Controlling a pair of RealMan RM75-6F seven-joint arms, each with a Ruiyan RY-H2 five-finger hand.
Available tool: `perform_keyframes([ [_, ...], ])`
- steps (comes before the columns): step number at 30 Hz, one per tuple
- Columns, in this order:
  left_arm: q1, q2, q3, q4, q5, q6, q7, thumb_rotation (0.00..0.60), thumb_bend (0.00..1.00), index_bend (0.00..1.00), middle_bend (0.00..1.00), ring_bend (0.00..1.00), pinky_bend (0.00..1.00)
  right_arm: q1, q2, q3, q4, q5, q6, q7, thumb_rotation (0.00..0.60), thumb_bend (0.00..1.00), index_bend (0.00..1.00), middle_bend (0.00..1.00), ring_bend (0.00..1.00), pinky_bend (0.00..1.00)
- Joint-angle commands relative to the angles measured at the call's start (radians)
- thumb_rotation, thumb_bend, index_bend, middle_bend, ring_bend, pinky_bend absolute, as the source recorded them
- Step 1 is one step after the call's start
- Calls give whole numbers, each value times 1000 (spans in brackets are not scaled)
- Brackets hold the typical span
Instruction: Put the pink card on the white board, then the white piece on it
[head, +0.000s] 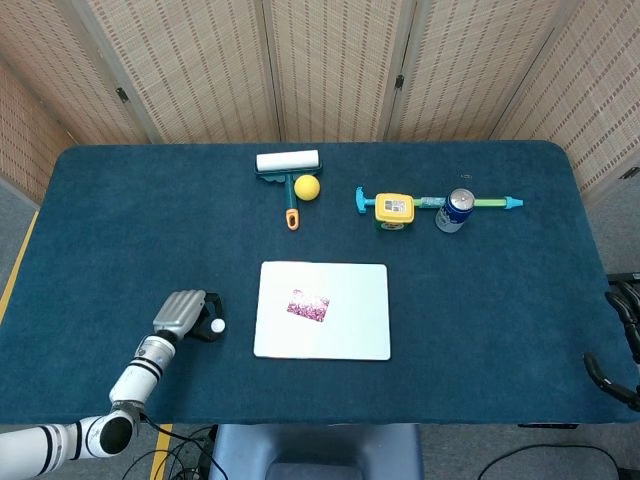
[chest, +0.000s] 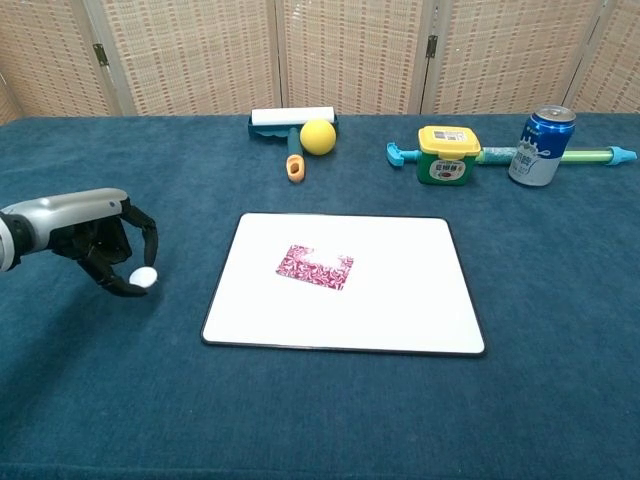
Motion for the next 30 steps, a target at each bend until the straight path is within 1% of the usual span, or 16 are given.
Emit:
perform_keyframes([
  [1, -34, 17, -28, -37, -39, -19, 22, 600, 260, 589, 1000, 1000, 1000, 2, 6, 3, 4, 9, -5, 22, 600, 291, 0, 0, 0, 0],
  [6, -110, 15, -71, -42, -114, -80, 40, 600, 260, 587, 1000, 1000, 1000, 2, 19, 17, 18, 53, -15, 93, 600, 291, 0, 0, 0, 0],
  [10, -179, -9, -85, -13, -177, -129, 67, 600, 260, 585, 1000, 1000, 1000, -2, 28, 28, 35, 84, -18, 153, 600, 291, 0, 0, 0, 0],
  [18, -325, -76, -90, 80, -316, -194, 124, 600, 260, 581, 1000, 1000, 1000, -35, 32, 59, 82, 156, 7, 292, 600, 291, 0, 0, 0, 0],
  [24, -404, -143, -87, 191, -375, -253, 118, 600, 260, 581, 1000, 1000, 1000, -46, 31, 82, 128, 202, -7, 392, 600, 291, 0, 0, 0, 0],
  [30, -481, -200, -72, 302, -432, -312, 118, 600, 260, 581, 1000, 1000, 1000, -45, 34, 92, 161, 218, -36, 457, 600, 291, 0, 0, 0, 0],
])
